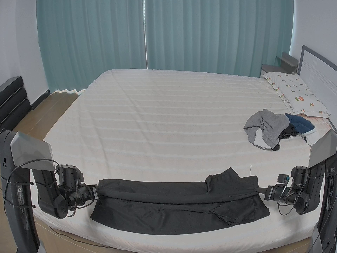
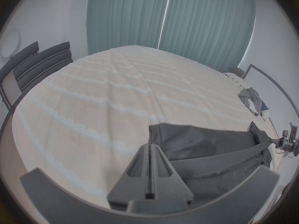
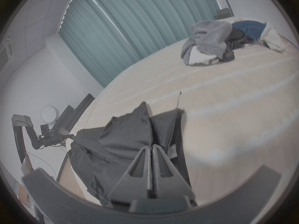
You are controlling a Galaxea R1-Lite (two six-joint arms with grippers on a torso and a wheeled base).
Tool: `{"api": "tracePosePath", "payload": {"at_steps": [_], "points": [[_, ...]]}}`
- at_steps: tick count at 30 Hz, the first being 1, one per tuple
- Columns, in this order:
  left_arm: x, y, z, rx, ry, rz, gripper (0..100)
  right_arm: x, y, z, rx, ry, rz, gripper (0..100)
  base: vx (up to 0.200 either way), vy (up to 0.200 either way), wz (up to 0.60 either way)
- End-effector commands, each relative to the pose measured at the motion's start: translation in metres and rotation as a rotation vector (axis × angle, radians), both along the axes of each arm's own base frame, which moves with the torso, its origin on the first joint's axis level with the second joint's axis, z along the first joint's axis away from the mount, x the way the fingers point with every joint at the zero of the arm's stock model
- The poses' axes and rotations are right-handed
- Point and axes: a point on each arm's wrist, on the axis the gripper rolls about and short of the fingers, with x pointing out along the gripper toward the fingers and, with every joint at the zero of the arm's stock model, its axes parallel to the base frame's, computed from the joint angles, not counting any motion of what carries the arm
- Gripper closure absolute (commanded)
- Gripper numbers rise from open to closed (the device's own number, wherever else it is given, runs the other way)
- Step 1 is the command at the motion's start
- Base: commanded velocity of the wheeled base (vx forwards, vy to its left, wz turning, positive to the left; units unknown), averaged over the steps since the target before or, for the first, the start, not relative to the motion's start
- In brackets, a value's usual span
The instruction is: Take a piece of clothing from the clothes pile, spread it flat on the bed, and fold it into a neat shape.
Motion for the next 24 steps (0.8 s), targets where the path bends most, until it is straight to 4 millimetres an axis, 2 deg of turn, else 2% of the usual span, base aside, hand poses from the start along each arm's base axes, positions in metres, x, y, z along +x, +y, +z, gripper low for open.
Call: {"api": "tracePosePath", "payload": {"at_steps": [1, 8, 9, 11, 12, 18, 22, 24], "points": [[-0.014, -0.001, -0.016, 0.004, 0.069, -0.009, 100, -0.013, 0.0, -0.014, -0.004, 0.068, 0.003, 100, 0.0, 0.0, 0.0], [-0.016, -0.002, -0.019, 0.003, 0.069, -0.01, 100, -0.013, -0.002, -0.015, -0.013, 0.066, 0.005, 100, 0.0, 0.0, 0.0], [-0.016, -0.002, -0.019, 0.002, 0.069, -0.009, 0, -0.013, -0.002, -0.015, -0.013, 0.066, 0.005, 100, 0.0, 0.0, 0.0], [-0.016, -0.002, -0.018, -0.001, 0.066, -0.007, 0, -0.012, -0.002, -0.014, -0.013, 0.062, 0.004, 100, 0.0, 0.0, 0.0], [-0.016, -0.002, -0.018, -0.002, 0.064, -0.008, 0, -0.012, -0.002, -0.014, -0.012, 0.061, 0.003, 0, 0.0, 0.0, 0.0], [-0.019, 0.0, -0.007, -0.006, 0.042, 0.005, 0, -0.005, -0.007, 0.009, 0.051, 0.007, -0.056, 0, 0.0, 0.0, 0.0], [-0.014, 0.002, 0.006, -0.044, -0.014, 0.038, 0, 0.008, -0.009, 0.031, 0.142, -0.05, -0.117, 0, 0.0, 0.0, 0.0], [-0.009, 0.001, 0.012, -0.078, -0.045, 0.059, 0, 0.011, -0.008, 0.034, 0.162, -0.051, -0.122, 0, 0.0, 0.0, 0.0]]}}
